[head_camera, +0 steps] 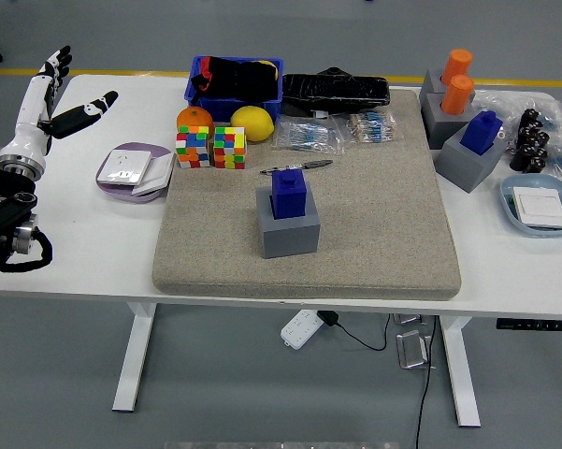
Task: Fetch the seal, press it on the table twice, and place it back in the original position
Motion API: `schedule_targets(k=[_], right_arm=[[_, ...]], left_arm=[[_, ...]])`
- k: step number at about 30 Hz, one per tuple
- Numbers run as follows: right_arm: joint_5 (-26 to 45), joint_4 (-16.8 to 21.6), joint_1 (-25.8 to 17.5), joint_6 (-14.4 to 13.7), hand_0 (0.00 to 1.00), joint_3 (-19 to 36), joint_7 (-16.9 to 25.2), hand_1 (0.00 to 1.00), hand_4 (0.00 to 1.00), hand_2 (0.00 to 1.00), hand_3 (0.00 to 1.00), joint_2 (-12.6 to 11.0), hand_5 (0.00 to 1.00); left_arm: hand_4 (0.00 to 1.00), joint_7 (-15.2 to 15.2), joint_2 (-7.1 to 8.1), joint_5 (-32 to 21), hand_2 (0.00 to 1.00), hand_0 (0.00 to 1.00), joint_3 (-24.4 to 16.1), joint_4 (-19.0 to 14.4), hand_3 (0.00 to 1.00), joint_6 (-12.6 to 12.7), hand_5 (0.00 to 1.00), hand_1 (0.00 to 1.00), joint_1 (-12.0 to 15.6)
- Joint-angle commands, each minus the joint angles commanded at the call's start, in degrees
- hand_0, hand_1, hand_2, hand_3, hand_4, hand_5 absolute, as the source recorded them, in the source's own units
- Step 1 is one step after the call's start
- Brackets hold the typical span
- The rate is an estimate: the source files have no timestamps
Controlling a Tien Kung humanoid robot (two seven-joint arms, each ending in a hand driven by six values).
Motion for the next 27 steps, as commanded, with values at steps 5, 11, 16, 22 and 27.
schedule_targets(k=[5,11,16,22,27], right_arm=[[0.2,0.0,0.1,0.1,0.826,-0.1,-0.1,0.737,0.789,0.729,0.691,0.0,0.584],[0.1,0.0,0.2,0.1,0.827,0.3,-0.2,0.738,0.789,0.729,0.692,0.0,0.585],[0.0,0.0,0.1,0.1,0.827,0.7,-0.1,0.738,0.789,0.729,0.692,0.0,0.585],[0.0,0.0,0.1,0.1,0.826,0.8,-0.1,0.736,0.788,0.728,0.692,0.3,0.585],[-0.1,0.0,0.1,0.0,0.826,1.0,-0.1,0.733,0.787,0.729,0.69,0.3,0.586]], left_arm=[[0.88,0.1,0.17,0.2,0.998,0.998,-0.3,0.0,0.995,0.0,0.261,0.998,0.0],[0.88,0.3,0.25,0.1,0.998,0.998,0.1,0.2,0.995,-0.1,0.261,0.998,-0.2],[0.88,0.3,0.13,0.1,0.998,0.998,0.3,0.1,0.995,0.0,0.261,0.998,-0.4],[0.881,0.4,0.05,0.3,0.998,0.998,0.5,0.0,0.995,-0.1,0.262,0.998,-0.5],[0.88,0.5,0.0,0.3,0.998,0.998,0.5,0.0,0.994,-0.1,0.261,0.998,-0.7]])
